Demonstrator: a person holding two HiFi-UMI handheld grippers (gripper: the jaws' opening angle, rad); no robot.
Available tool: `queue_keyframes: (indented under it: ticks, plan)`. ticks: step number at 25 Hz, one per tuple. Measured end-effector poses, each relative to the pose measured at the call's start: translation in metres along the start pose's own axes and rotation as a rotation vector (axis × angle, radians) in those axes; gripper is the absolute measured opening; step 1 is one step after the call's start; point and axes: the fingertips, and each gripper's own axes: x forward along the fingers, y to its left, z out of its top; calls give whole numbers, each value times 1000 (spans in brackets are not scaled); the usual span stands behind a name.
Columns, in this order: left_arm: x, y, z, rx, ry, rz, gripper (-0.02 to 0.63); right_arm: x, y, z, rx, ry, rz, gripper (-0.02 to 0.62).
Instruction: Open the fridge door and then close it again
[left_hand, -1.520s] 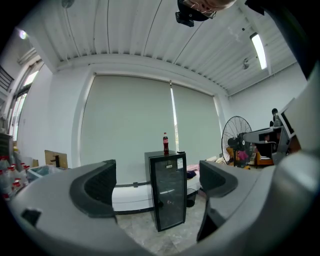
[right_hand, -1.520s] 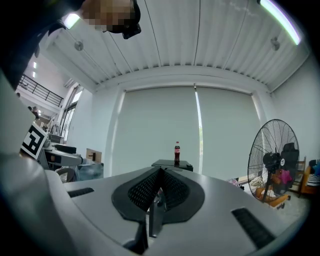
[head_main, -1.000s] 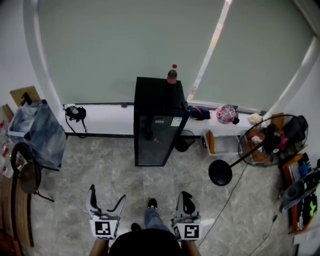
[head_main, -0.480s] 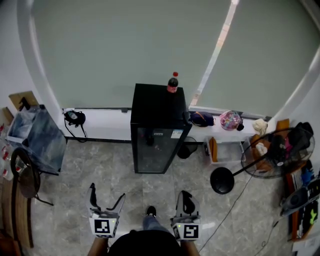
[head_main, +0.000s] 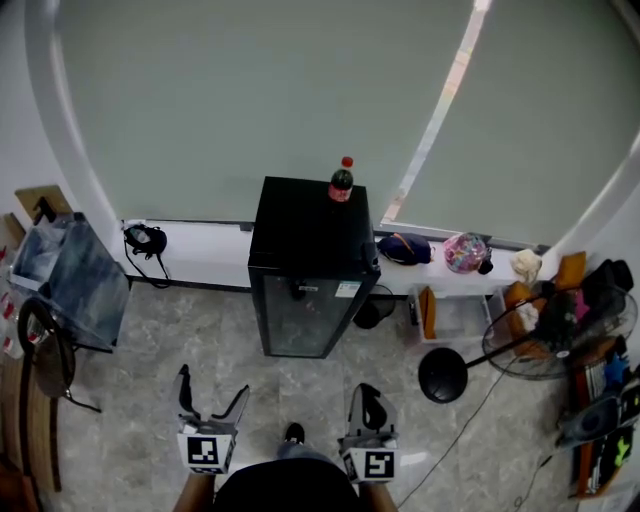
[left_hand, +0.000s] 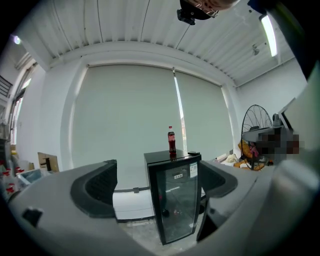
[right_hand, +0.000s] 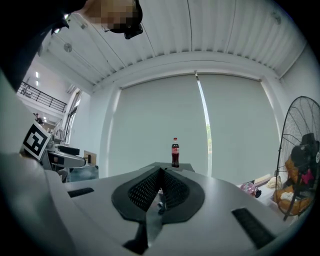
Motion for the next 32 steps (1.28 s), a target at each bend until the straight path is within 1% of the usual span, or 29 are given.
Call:
queue_keyframes:
  ticks: [3,7,9,13,21,23,27,32]
  plan:
    - [16,-1,1,20,27,21,503,17,-9,5,-8,-9,19,5]
    - [34,1,-3,-52,32,27,502,35,-20,3,-11,1,39,5]
    - [39,4,-8,-65,27,41,502,42,-25,2,-11,2,50,5]
    - [49,3,-10,-55,37,70,502,50,-38,2,-10,14,62,5]
    - [63,14,-12,-70,61,111,502,63,-50,0,-12,25,69,5]
    - [65,17,-15,-68,68,109,502,65,-50,-3,-6,40,60,5]
    - [68,23,-25,-72,88,93,502,66,-46,0,-7,37,46,5]
    - [77,33,-42,-90,116,52,497,67,-40,1,-6,39,5,5]
